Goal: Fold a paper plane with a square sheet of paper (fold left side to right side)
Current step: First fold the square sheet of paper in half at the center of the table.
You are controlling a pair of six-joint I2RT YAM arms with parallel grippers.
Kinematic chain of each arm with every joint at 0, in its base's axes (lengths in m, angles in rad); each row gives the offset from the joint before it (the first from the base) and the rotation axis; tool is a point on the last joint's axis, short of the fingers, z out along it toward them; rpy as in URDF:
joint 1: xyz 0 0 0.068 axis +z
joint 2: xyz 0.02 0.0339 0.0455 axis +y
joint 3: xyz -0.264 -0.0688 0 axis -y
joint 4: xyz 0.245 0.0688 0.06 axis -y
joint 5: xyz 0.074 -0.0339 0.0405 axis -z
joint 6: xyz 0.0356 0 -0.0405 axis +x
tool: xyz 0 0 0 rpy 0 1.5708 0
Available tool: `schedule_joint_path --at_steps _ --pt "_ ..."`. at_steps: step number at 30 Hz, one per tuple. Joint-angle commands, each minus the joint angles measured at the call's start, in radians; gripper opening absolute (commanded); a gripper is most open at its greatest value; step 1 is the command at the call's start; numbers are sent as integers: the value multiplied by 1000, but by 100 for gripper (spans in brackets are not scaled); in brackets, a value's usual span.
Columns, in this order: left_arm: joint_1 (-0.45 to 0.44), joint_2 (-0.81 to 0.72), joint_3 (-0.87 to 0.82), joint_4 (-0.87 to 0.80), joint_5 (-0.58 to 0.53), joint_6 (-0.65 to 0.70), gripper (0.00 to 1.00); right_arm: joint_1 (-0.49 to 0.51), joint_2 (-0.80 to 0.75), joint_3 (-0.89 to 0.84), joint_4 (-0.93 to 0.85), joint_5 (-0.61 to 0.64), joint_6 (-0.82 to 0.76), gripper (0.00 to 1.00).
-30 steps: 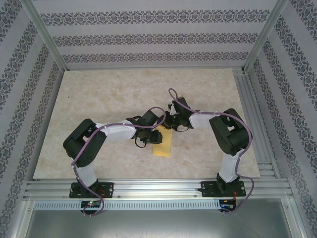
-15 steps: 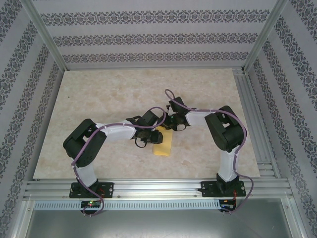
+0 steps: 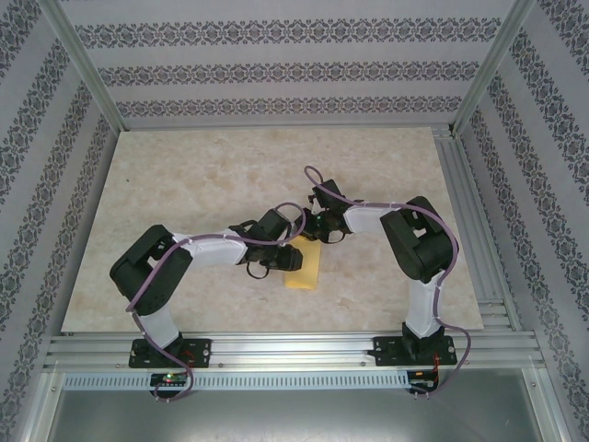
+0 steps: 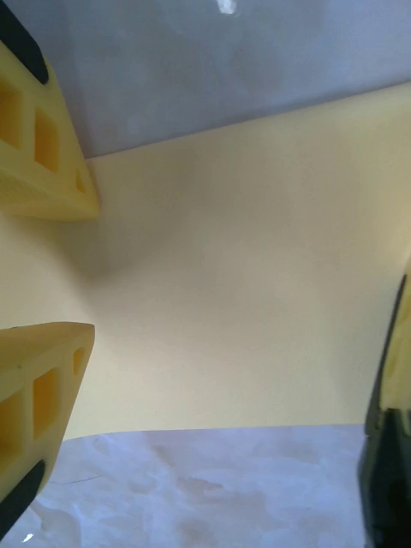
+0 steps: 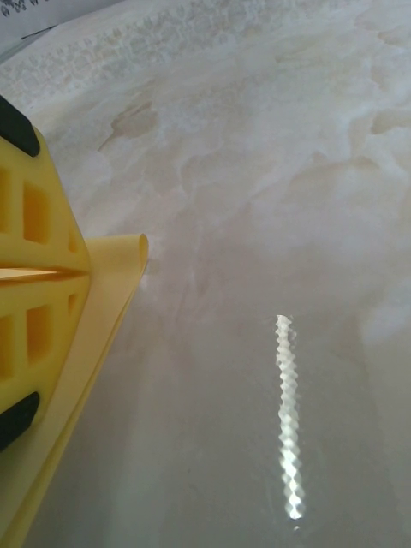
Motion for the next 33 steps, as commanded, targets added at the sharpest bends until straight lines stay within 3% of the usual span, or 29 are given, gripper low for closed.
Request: schedule_joint_path --at_steps 1,23,33 --pt "-32 -15 -41 -50 76 25 39 8 43 -12 -92 106 -31 11" --pt "-76 -107 -164 11 139 11 39 10 47 0 -105 104 -38 11" --pt "-119 -116 -156 -62 109 17 40 10 44 -4 -108 106 -41 12"
